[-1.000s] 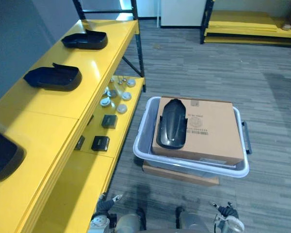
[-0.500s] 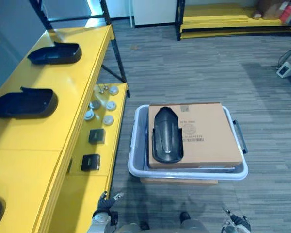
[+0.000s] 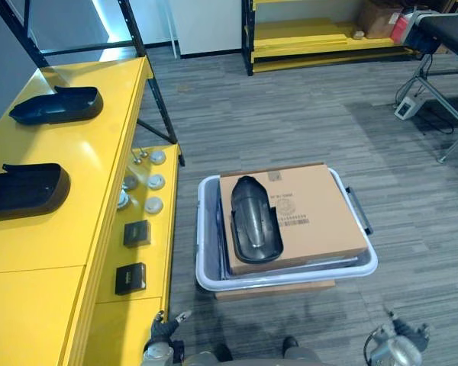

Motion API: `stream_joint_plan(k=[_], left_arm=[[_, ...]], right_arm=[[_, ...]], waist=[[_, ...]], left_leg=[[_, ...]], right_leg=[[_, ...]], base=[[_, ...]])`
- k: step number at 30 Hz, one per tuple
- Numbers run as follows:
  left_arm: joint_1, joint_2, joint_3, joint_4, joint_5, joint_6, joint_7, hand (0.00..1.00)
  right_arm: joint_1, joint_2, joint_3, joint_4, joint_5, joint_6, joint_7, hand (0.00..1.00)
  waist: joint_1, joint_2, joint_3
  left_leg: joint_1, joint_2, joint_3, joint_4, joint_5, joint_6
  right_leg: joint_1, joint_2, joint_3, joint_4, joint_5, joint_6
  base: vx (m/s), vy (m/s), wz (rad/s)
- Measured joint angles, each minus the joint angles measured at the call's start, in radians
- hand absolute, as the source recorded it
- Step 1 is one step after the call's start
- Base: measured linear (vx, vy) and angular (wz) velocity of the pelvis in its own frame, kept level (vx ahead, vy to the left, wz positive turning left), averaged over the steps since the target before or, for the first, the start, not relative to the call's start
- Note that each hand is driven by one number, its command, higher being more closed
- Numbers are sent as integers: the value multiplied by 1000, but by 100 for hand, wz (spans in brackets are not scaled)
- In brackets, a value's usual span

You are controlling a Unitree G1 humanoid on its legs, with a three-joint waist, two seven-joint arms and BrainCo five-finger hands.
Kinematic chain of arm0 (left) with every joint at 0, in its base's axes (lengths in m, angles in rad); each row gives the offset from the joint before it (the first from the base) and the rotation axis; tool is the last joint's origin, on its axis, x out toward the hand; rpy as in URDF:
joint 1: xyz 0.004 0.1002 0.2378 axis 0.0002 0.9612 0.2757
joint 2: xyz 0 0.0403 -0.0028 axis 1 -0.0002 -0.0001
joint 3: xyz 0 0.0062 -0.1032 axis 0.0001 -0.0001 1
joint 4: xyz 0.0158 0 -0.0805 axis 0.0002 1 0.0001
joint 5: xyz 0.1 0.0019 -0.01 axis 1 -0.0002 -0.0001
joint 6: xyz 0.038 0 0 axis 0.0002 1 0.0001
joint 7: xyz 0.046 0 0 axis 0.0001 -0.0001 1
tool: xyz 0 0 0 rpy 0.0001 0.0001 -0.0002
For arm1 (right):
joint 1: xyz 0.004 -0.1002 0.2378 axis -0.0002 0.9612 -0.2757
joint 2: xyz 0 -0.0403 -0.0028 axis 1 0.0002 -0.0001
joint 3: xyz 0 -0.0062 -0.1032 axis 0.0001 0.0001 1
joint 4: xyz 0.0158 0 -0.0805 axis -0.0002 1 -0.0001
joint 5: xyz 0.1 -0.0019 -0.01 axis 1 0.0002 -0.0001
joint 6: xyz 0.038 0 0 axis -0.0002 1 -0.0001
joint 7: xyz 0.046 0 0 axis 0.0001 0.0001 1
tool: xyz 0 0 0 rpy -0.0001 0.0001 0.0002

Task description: Walk over and take plastic housings, then place them on the shelf

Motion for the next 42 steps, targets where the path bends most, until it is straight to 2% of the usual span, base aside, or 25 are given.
stream_joint_plan(k=[2, 5, 8, 11, 12, 17, 20, 24, 27, 29, 32, 33, 38, 40, 42], left_arm=[[18, 2, -20, -6, 0, -1, -2, 0], [32, 5, -27, -9, 1, -10, -21, 0], [45, 19, -28, -27, 1, -26, -24, 0], [44, 35, -27, -29, 2, -36, -38, 0], [44, 37, -27, -29, 2, -36, -39, 0], [45, 53, -28, -26, 4, -35, -40, 0], [42, 53, -28, -28, 4, -36, -35, 0], [42, 50, -27, -29, 12, -35, -10, 0], [45, 48, -27, -27, 20, -31, 6, 0], [46, 48, -25, -27, 20, -29, 11, 0], [47, 48, -26, -26, 20, -29, 25, 0], [45, 49, -26, -27, 20, -29, 26, 0], [40, 56, -36, -28, 19, -30, 33, 0], [34, 59, -38, -28, 19, -31, 36, 0], [33, 60, -41, -28, 18, -30, 48, 0]], right_arm=[[5, -34, 65, -87, -5, -5, 32, 0], [-6, -133, 217, -196, -44, -22, 105, 0], [-74, -210, 359, -205, -65, -41, 176, 0], [-128, -223, 433, -190, -102, -49, 226, 0], [-137, -223, 444, -181, -116, -49, 231, 0], [-239, -225, 536, -29, -241, -16, 228, 0], [-292, -217, 562, 105, -343, 29, 204, 0], [-359, -160, 543, 230, -456, 94, 135, 0], [-371, -111, 487, 298, -518, 138, 81, 0], [-407, -96, 459, 374, -552, 172, 50, 0], [-470, -90, 437, 472, -553, 187, 28, 0], [-484, -90, 434, 496, -553, 189, 27, 100], [-630, -105, 348, 678, -580, 223, -29, 100], [-644, -118, 335, 683, -578, 226, -30, 100], [-666, -121, 335, 705, -570, 225, -30, 100]], waist=[[-1, -4, -4], [16, -8, -7], [32, -19, -21], [57, -29, -24], [57, -31, -25], [61, -30, -23], [78, -29, -22], [83, -17, -9], [107, -8, 1], [110, -7, 10], [112, -9, 36], [112, -10, 40], [121, -18, 65], [133, -20, 72], [133, -21, 79]], left_leg=[[3, -2, -26, -33, 26, -3], [4, -4, -62, -72, 60, -15], [-1, -5, -84, -100, 84, -19], [-11, -9, -108, -113, 96, -17], [-14, -11, -114, -118, 99, -16], [-45, -28, -144, -121, 114, 2], [-56, -34, -159, -121, 114, 1], [-76, -36, -179, -120, 113, 1], [-86, -36, -190, -120, 112, -1], [-110, -37, -197, -120, 117, -7], [-121, -38, -199, -119, 119, -10], [-124, -39, -200, -120, 121, -14], [-141, -41, -228, -127, 135, -32], [-141, -41, -233, -135, 142, -36], [-142, -40, -241, -146, 154, -31]], right_leg=[[0, -6, -29, 0, 0, -1], [1, -5, -67, -2, 1, -3], [2, -3, -94, -15, 2, -4], [0, -5, -117, -19, 3, -5], [0, -7, -126, -20, 4, -7], [1, -14, -161, -32, 8, -5], [0, -20, -178, -33, 6, -1], [-4, -27, -205, -34, 5, 0], [-8, -28, -217, -33, 5, 0], [-27, -29, -223, -33, 5, 0], [-36, -30, -225, -33, 5, 0], [-37, -31, -228, -33, 5, 0], [-40, -31, -263, -35, 5, 0], [-41, -29, -269, -36, 5, 0], [-43, -28, -273, -37, 5, 0]], base=[[-137, -38, 36], [-103, -38, 36], [-52, -23, 26], [-5, -9, 24], [40, 14, 33], [77, 15, 21], [100, 23, 22], [52, 19, 21], [36, 5, 11], [13, 7, 10], [-7, 5, 3], [-11, 5, 10], [-8, -3, 18], [-13, -13, 8], [-9, -11, 12]])
